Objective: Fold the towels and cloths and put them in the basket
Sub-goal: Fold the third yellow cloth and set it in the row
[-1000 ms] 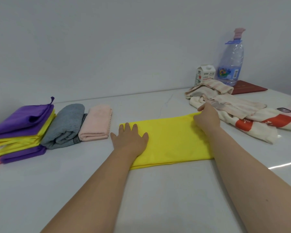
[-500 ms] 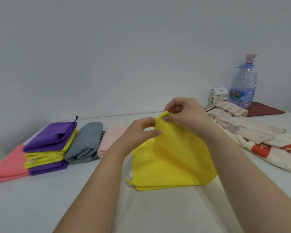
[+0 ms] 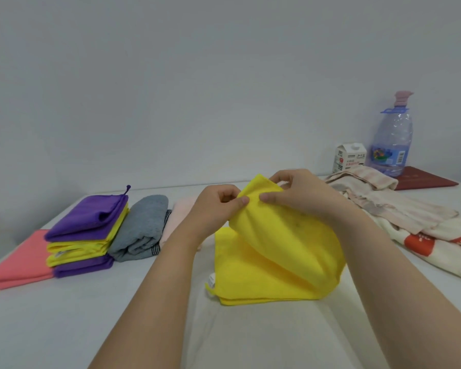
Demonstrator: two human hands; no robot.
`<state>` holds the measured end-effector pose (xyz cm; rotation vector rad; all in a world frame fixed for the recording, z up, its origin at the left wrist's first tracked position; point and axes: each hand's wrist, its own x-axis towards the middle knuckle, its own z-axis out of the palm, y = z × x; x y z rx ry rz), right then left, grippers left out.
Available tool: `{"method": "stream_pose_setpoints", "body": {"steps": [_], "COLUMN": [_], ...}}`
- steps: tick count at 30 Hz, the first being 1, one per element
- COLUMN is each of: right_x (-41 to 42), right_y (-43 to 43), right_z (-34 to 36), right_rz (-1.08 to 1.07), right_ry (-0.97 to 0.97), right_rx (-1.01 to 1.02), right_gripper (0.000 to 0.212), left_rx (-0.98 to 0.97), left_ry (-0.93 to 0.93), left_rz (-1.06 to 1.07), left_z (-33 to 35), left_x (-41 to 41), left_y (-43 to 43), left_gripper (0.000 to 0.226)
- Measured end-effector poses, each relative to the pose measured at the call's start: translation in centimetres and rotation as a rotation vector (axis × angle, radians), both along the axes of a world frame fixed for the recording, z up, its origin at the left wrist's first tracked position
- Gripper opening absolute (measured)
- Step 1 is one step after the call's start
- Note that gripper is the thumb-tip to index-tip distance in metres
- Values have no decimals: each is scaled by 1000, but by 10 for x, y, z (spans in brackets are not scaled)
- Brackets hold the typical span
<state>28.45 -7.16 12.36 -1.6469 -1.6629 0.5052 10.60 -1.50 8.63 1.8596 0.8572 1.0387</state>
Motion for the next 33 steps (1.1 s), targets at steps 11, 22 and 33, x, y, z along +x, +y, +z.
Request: {"method": "stream_pose_setpoints", "body": {"steps": [11, 22, 33], "right_x": [54, 17, 38], "right_y": [18, -4, 27], "right_z": [-31, 10, -32], "right_rz": [-198, 172, -300], "right_ry": [192, 1216, 348], "right_rx": [-199, -11, 257], "right_gripper": [6, 26, 13], "left_rx": [121, -617, 58], "left_ry": [-66, -605, 77], "left_rz": [517, -153, 476], "left_z": [4, 48, 1], "left_x": [-3, -11, -12], "left_y": [12, -16, 16], "left_gripper": [15, 23, 15]}}
